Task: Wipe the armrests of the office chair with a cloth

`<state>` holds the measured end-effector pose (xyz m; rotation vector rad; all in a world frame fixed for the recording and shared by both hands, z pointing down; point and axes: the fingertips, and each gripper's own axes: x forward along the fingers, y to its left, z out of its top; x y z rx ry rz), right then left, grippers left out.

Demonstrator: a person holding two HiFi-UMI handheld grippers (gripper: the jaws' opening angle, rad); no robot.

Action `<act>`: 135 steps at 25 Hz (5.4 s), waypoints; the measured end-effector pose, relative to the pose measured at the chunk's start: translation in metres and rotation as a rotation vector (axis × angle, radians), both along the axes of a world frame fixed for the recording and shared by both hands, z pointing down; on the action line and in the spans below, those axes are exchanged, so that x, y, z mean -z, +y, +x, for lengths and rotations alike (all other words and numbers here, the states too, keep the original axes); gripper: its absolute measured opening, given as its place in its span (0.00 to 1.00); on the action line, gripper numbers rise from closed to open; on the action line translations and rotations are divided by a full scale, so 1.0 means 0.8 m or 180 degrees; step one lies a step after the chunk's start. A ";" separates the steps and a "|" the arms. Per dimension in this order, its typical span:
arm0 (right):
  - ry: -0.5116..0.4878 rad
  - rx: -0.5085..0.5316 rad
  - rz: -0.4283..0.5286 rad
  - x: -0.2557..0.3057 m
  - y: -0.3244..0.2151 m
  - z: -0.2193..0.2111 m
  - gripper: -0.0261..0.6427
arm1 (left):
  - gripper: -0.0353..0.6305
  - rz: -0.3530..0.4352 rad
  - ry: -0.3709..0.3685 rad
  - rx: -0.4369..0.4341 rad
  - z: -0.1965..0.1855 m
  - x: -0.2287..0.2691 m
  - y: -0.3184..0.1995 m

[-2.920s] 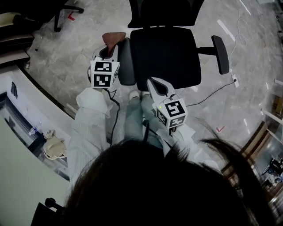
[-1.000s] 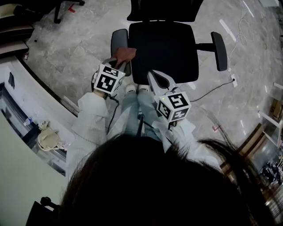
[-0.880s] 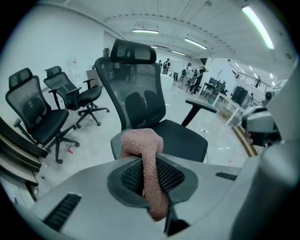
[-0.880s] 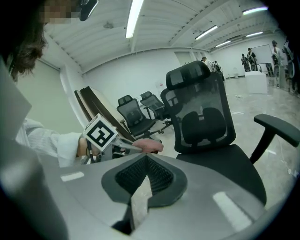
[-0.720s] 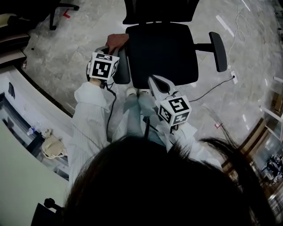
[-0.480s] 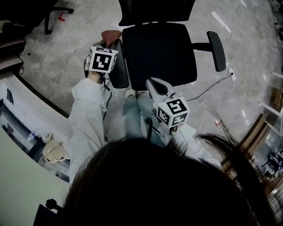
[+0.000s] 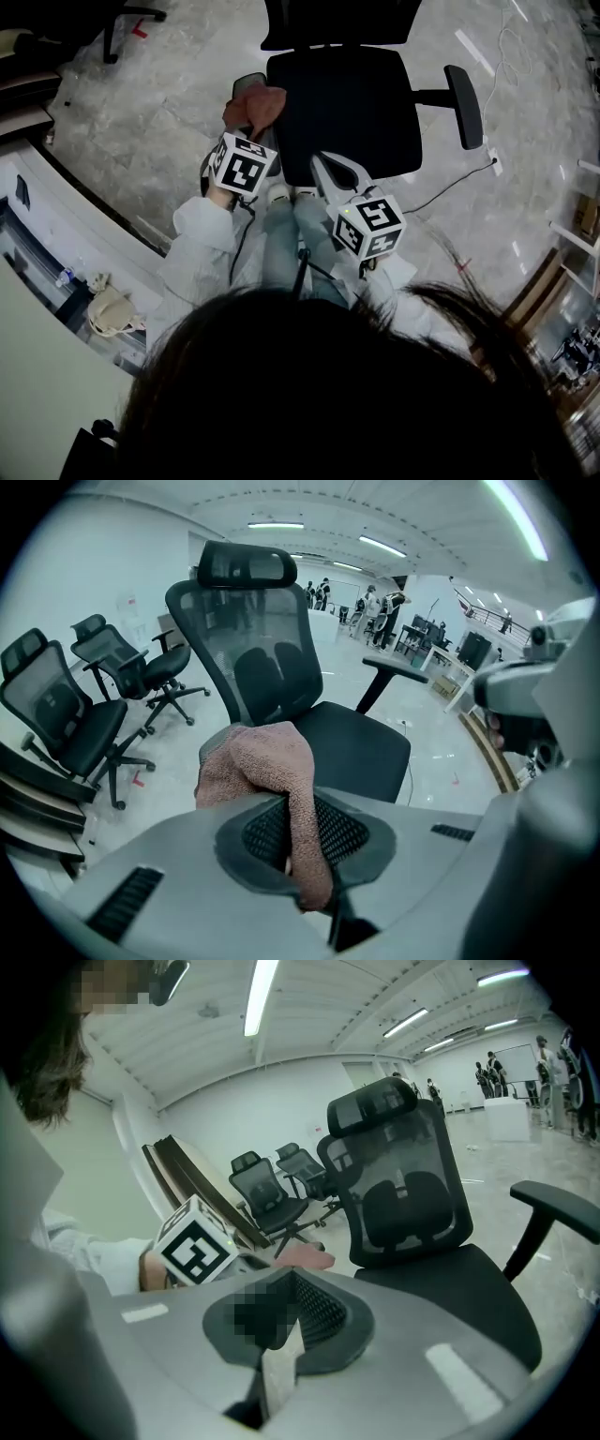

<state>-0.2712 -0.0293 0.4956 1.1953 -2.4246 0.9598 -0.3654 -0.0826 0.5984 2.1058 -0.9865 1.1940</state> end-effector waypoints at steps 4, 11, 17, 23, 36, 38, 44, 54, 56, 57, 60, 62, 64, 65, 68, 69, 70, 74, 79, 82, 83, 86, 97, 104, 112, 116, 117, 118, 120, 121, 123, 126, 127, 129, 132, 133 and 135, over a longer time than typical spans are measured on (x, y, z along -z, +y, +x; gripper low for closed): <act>-0.0011 0.0009 0.0076 0.008 0.001 0.003 0.04 | 0.11 -0.0064 0.0104 -0.0121 0.012 0.008 0.056; -0.0066 0.0068 0.0084 0.018 0.020 0.002 0.04 | 0.11 -0.0320 0.0227 -0.0213 0.023 0.017 0.135; -0.0090 0.0078 -0.0016 0.008 0.030 0.005 0.04 | 0.11 -0.0410 0.0168 -0.0452 0.038 0.012 0.143; -0.0039 0.0044 -0.0146 -0.011 0.027 0.018 0.04 | 0.11 -0.0134 0.0181 -0.0174 0.007 0.032 0.064; -0.0001 -0.0038 -0.0284 -0.038 0.004 0.041 0.04 | 0.11 0.0239 -0.0355 0.0535 -0.068 0.017 -0.127; -0.0010 -0.0054 -0.0291 -0.039 0.002 0.043 0.04 | 0.11 -0.0035 -0.0367 0.0395 -0.051 -0.007 -0.111; -0.0054 -0.0055 -0.0275 -0.031 0.007 0.046 0.04 | 0.11 -0.0111 -0.0267 0.0204 -0.020 -0.020 -0.066; -0.0132 0.0008 -0.0133 -0.005 0.019 0.042 0.04 | 0.11 -0.0545 0.0117 0.0123 0.009 -0.003 0.063; -0.0143 0.0040 -0.0099 0.002 0.024 0.038 0.04 | 0.11 -0.0547 0.0120 0.0094 0.012 0.002 0.084; -0.0146 0.0056 -0.0082 0.005 0.027 0.036 0.04 | 0.11 -0.0544 0.0131 0.0100 0.012 0.005 0.092; -0.0161 0.0092 -0.0043 0.014 0.036 0.029 0.04 | 0.11 -0.0591 0.0194 0.0129 0.014 0.009 0.120; -0.0174 0.0095 -0.0036 0.019 0.042 0.029 0.04 | 0.11 -0.0629 0.0214 0.0099 0.018 0.012 0.137; -0.0183 0.0091 -0.0021 0.023 0.046 0.030 0.04 | 0.11 -0.0701 0.0223 0.0038 0.026 0.012 0.156; -0.0188 0.0087 -0.0009 0.026 0.047 0.031 0.04 | 0.11 -0.0758 0.0237 0.0004 0.030 0.010 0.166; -0.0208 0.0066 0.0016 0.035 0.047 0.033 0.04 | 0.11 -0.0875 0.0392 0.0107 0.039 -0.001 0.185; -0.0215 0.0057 0.0023 0.038 0.047 0.033 0.04 | 0.11 -0.0844 0.0493 0.0226 0.040 -0.001 0.186; -0.0223 0.0048 0.0037 0.042 0.048 0.034 0.04 | 0.11 -0.0745 0.0595 0.0350 0.040 0.005 0.183; -0.0254 -0.0014 0.0239 0.072 0.043 0.050 0.04 | 0.11 0.0136 0.0851 0.0724 0.036 0.069 0.152; -0.0262 -0.0114 0.0563 0.126 0.029 0.074 0.04 | 0.11 0.1133 0.1225 0.1068 0.026 0.189 0.117; -0.0228 -0.0132 0.0811 0.163 0.029 0.073 0.04 | 0.11 0.1654 0.1341 0.1185 0.011 0.256 0.114; -0.0210 -0.0126 0.0918 0.178 0.028 0.071 0.04 | 0.11 0.1819 0.1356 0.1210 0.006 0.279 0.111; -0.0172 -0.0094 0.1258 0.226 0.020 0.068 0.04 | 0.11 0.2264 0.1353 0.1288 -0.006 0.346 0.097; 0.0045 -0.0242 0.1618 0.274 0.029 0.086 0.04 | 0.11 0.2617 0.1489 0.1015 0.025 0.429 0.088; 0.0115 -0.0766 0.1651 0.281 0.029 0.168 0.04 | 0.11 0.2364 0.1604 0.0608 0.094 0.404 0.073; 0.0262 -0.0998 0.1682 0.269 0.024 0.309 0.04 | 0.11 0.2518 0.1520 0.0199 0.222 0.413 0.058; 0.0208 -0.0912 0.1724 0.254 0.006 0.390 0.04 | 0.11 0.2580 0.1504 0.0345 0.301 0.400 0.042; 0.0185 -0.0859 0.1722 0.252 -0.001 0.414 0.04 | 0.11 0.2597 0.1495 0.0412 0.325 0.398 0.035; 0.0160 -0.0793 0.1716 0.252 -0.009 0.439 0.04 | 0.11 0.2614 0.1488 0.0484 0.352 0.397 0.027; 0.0125 -0.0631 0.1692 0.254 -0.025 0.491 0.04 | 0.11 0.2638 0.1482 0.0642 0.409 0.398 0.014; 0.0120 -0.0551 0.1678 0.255 -0.032 0.517 0.04 | 0.11 0.2645 0.1481 0.0721 0.437 0.400 0.010; 0.0111 -0.0419 0.1640 0.258 -0.041 0.567 0.04 | 0.11 0.2662 0.1483 0.0866 0.489 0.404 0.003; 0.0081 -0.0211 0.1551 0.259 -0.049 0.633 0.04 | 0.11 0.2677 0.1467 0.1131 0.557 0.405 0.001; 0.0067 -0.0123 0.1513 0.258 -0.054 0.655 0.04 | 0.11 0.2670 0.1434 0.1239 0.579 0.403 0.000; 0.0040 0.0018 0.1440 0.256 -0.067 0.698 0.04 | 0.11 0.2637 0.1363 0.1400 0.622 0.398 -0.010; 0.0049 0.0063 0.1414 0.250 -0.092 0.746 0.04 | 0.11 0.2568 0.1309 0.1405 0.674 0.390 -0.035; 0.0043 0.0065 0.1401 0.247 -0.100 0.754 0.04 | 0.11 0.2544 0.1263 0.1393 0.684 0.386 -0.043; -0.0014 0.0093 0.1354 0.240 -0.112 0.760 0.04 | 0.11 0.2492 0.1136 0.1379 0.694 0.376 -0.056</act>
